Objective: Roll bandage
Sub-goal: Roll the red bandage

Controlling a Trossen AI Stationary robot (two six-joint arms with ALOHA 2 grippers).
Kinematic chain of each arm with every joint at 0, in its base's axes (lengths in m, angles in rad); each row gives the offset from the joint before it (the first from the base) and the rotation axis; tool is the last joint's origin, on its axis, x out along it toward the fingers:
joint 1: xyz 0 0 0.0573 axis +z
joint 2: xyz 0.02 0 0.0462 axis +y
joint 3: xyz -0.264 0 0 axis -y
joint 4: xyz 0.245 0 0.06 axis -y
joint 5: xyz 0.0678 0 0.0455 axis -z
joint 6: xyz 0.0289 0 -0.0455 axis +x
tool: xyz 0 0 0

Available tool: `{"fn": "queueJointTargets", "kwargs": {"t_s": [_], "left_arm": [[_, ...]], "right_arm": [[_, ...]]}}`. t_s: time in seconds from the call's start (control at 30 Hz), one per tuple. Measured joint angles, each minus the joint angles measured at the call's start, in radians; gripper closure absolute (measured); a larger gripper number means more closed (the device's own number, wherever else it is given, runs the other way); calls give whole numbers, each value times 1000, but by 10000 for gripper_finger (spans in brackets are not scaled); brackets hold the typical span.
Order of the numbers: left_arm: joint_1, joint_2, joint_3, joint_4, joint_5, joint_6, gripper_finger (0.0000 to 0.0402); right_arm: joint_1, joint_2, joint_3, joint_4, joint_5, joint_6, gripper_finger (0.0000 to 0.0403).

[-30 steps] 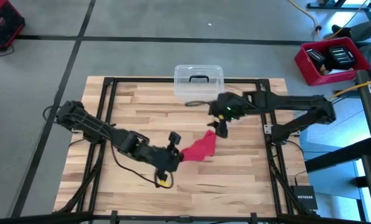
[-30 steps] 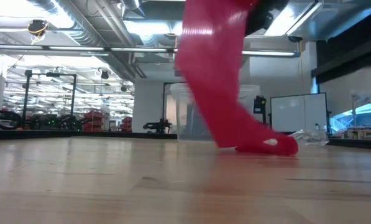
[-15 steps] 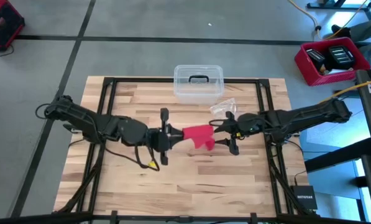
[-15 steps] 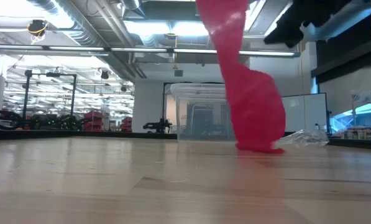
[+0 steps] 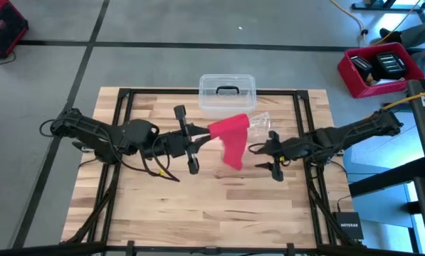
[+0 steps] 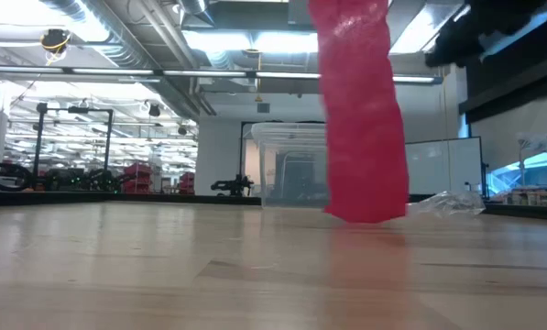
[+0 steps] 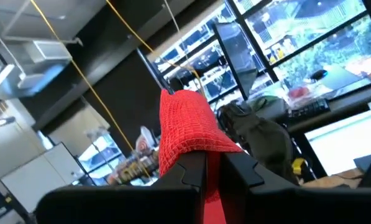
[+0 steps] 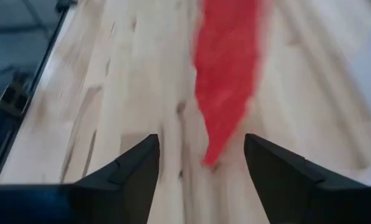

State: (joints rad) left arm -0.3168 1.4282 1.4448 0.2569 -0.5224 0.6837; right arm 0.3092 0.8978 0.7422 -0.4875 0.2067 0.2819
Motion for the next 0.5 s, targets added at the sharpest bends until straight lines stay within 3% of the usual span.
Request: {"fn": "queueJointTargets", "kwargs": {"t_s": [0.23,0.5], "left_arm": [[18,-3,0,-46,-1,-98,384],[30,-3,0,-128,-5,-127,384]], "right_arm": [[76,-28,-11,105,263,-56,166],[77,-10,-283,623,255,-189,166]]}}
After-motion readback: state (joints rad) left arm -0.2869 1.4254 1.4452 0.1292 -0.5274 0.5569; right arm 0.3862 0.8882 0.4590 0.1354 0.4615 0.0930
